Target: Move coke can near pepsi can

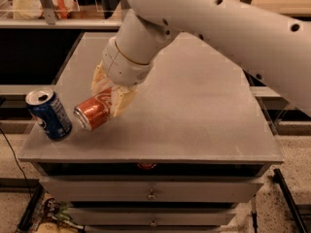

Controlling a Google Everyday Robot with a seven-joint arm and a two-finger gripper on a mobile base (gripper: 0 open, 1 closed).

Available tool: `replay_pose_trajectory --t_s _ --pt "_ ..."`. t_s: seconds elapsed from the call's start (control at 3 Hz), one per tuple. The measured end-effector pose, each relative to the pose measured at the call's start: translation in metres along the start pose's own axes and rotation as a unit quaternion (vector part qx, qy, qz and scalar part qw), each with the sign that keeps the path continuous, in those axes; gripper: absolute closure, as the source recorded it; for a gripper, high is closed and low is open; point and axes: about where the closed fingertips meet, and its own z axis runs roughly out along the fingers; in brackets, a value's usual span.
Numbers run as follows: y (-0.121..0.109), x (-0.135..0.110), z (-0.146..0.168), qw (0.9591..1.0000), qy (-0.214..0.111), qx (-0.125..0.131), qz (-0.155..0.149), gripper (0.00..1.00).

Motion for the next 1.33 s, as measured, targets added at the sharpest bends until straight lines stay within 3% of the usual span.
replay_pose_trajectory --t_s 0.33,0.67,1.33 --pt "-0.011 -0.013 0.012 0.9997 -0.016 -0.001 -0.018 1.00" --pt "-0.016 -0.020 0.025 0.9991 -0.031 -0.008 -0.027 0.82" --pt "-0.017 -0.024 0.042 0.9985 -0.042 -0.020 -0.030 0.36"
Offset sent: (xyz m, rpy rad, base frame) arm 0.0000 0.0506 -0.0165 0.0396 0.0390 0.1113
